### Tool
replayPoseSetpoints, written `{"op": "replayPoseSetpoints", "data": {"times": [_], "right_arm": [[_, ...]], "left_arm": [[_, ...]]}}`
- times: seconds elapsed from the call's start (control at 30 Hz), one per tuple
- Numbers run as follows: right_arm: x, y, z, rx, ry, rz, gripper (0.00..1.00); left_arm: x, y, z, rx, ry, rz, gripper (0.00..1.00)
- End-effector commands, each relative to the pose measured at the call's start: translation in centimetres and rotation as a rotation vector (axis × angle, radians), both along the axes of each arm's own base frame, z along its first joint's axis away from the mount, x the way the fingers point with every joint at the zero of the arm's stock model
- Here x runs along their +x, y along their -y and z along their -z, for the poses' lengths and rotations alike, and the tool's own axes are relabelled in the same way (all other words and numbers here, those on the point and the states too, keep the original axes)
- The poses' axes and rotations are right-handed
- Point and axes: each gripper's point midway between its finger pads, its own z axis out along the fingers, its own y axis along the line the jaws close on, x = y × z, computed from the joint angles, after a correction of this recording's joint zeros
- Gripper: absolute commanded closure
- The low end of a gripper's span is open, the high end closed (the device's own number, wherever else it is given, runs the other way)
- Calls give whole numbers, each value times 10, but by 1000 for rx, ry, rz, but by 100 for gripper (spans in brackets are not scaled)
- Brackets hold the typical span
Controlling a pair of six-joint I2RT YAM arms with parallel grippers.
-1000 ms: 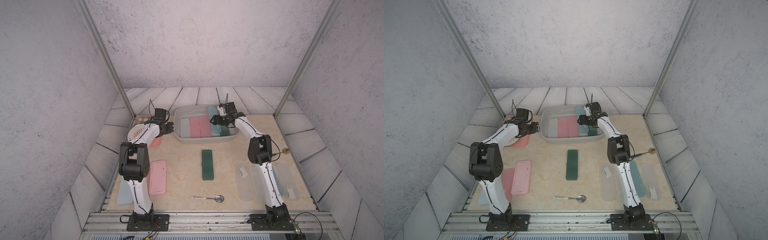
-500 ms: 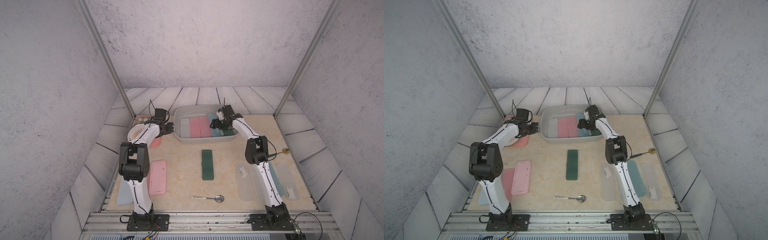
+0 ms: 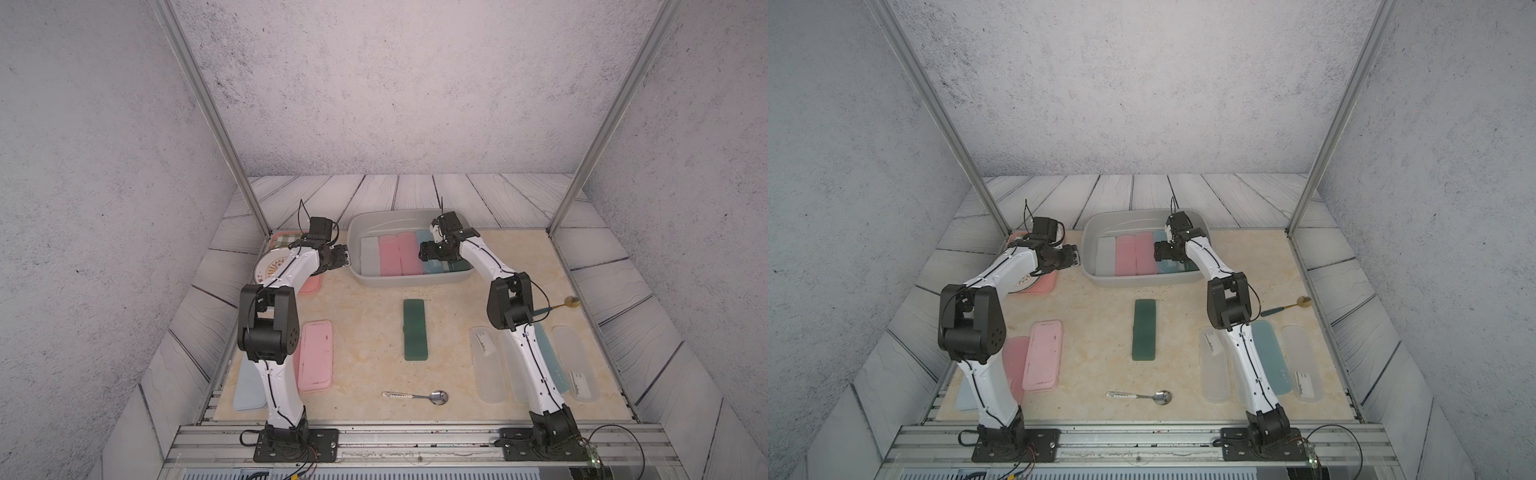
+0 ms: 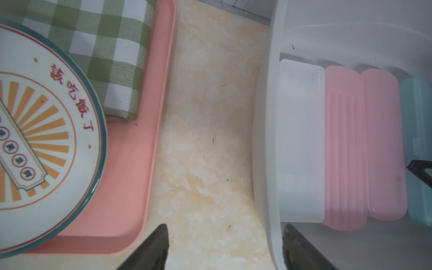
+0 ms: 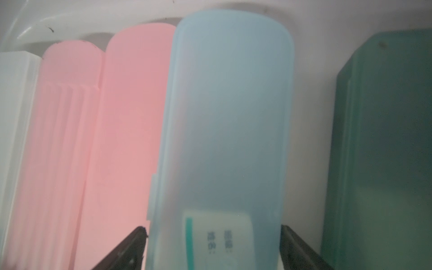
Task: Put the pencil case into the storage box
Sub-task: Place the pencil case at the storage box, then pick up the pencil case from the center of the board.
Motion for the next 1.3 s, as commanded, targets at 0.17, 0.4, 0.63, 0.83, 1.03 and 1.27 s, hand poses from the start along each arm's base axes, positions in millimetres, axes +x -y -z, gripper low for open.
{"op": "replayPoseSetpoints", "data": {"times": [0.17,0.4,0.63,0.83,1.03,1.27], "right_arm": [[-2,16,-101,-20,149,46,13],[-15,-1,-110,60,128,34,27],[-14,-22,-88,160,78,18,34],[-24,-27,-87,159,58,-13,36],[-57,-16,-149,136,151,-7,33],[-142,14,-202,227,209,9,31]], "left_arm": [[-3,2,-5,1,-1,2,19],[-3,3,-1,-4,-7,3,20],[-4,5,0,-7,-10,8,20],[-6,3,-6,2,-3,18,21],[-25,-7,-42,59,31,4,20],[-110,33,-60,91,-76,64,11]]}}
